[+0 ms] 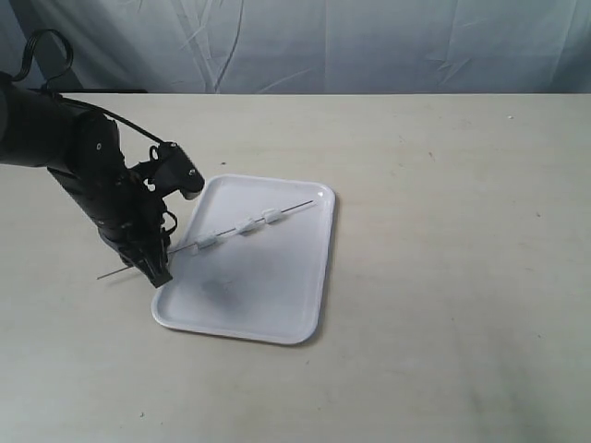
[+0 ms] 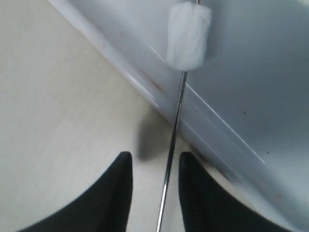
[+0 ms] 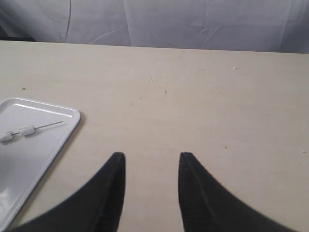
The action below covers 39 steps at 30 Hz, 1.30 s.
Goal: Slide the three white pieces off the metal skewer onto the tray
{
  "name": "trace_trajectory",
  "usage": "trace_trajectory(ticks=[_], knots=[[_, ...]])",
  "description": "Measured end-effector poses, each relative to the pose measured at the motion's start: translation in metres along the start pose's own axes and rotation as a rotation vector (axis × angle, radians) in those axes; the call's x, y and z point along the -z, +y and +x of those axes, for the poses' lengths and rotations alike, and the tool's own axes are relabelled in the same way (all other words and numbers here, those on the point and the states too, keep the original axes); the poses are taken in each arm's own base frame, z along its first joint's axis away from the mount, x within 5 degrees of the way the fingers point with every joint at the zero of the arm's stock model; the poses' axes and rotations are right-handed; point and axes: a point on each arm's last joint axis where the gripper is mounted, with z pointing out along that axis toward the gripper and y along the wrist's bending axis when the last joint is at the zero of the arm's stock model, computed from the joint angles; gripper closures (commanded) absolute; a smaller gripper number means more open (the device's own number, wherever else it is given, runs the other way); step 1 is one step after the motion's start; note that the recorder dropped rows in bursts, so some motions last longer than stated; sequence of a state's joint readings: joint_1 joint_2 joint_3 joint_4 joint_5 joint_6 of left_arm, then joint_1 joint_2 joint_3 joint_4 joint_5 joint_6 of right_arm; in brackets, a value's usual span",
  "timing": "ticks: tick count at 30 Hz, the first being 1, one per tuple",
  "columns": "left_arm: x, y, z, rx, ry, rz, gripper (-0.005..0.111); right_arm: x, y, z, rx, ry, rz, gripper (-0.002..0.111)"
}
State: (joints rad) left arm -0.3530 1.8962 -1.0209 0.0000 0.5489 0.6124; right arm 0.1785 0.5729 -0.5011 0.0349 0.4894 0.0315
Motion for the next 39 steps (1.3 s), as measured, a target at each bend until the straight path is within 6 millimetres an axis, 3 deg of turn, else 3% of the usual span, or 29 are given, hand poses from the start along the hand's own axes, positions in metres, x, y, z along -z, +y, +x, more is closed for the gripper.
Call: trace_trajectory(ticks=[3,14,17,27,32,39], knots=[[0.000,0.000,0.000,-0.002,0.005,0.003,0.091,0.000,0.000,0.000,0.000,0.000,0.000,0.072],[-0.009,-0.001,0.001,-0.002,0.031,0.021,0.094,0.000,0.000,0.000,0.002,0.000,0.000,0.072],[-0.013,0.000,0.000,-0.002,0.036,0.026,0.107,0.000,0.000,0.000,0.002,0.000,0.000,0.072],[-0.012,-0.002,-0.001,0.038,0.047,0.047,0.107,0.000,0.000,0.000,0.002,0.000,0.000,0.076],[0.003,-0.009,0.006,0.119,0.089,0.088,0.107,0.000,0.000,0.000,0.002,0.000,0.000,0.076],[0.078,-0.015,-0.001,0.284,-0.105,0.122,0.107,0.000,0.000,0.000,0.002,0.000,0.000,0.076]])
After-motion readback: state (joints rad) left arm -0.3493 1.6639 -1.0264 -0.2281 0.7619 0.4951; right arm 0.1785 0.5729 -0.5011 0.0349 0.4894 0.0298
